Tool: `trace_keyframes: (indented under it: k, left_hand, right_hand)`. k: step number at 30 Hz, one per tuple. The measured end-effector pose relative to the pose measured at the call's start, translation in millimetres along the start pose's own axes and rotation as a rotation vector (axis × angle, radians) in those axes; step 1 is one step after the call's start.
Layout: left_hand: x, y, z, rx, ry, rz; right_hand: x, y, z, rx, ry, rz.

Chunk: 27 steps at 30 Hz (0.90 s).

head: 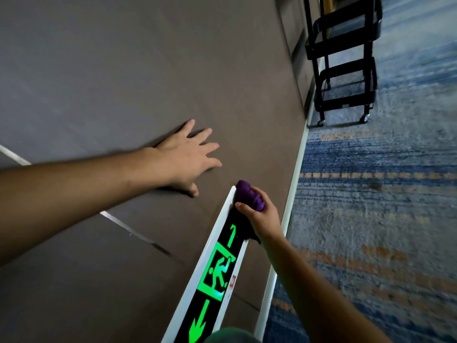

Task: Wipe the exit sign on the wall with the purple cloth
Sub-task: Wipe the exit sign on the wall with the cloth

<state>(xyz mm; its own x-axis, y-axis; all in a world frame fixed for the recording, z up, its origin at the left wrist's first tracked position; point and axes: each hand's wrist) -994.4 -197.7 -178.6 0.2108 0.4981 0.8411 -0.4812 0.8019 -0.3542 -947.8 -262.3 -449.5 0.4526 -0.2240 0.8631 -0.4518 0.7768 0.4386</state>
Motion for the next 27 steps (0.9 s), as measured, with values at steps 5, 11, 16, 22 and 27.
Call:
trace_keyframes:
  k: [5, 11, 16, 22, 27]
  left_hand:
    - [5, -4, 4, 0.042, 0.062, -0.029]
    - [4, 1, 9, 0.037, 0.066, -0.017]
    - [5, 1, 8, 0.053, 0.057, -0.024]
    - [4, 3, 11, 0.052, 0.089, -0.007]
    - [4, 4, 8, 0.057, 0.162, 0.047]
  right_hand:
    - [-1, 15, 12, -0.048, -0.035, -0.025]
    - [11, 28, 24, 0.015, -0.075, -0.082]
    - [17, 7, 39, 0.242, -0.074, 0.028]
    - [32, -33, 13, -0.068, 0.029, -0.314]
    - [2, -27, 12, -0.171, 0.081, -0.155]
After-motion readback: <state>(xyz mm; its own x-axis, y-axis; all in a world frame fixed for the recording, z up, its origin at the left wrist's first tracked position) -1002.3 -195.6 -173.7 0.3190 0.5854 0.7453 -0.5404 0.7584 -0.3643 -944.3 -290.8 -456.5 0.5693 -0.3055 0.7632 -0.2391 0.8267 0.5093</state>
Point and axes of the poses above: each hand's wrist, its own z-axis away from the middle knuckle, its own y-axis out of the palm, x = y × z, and after that the axes turned 6 degrees about -x, right-handed
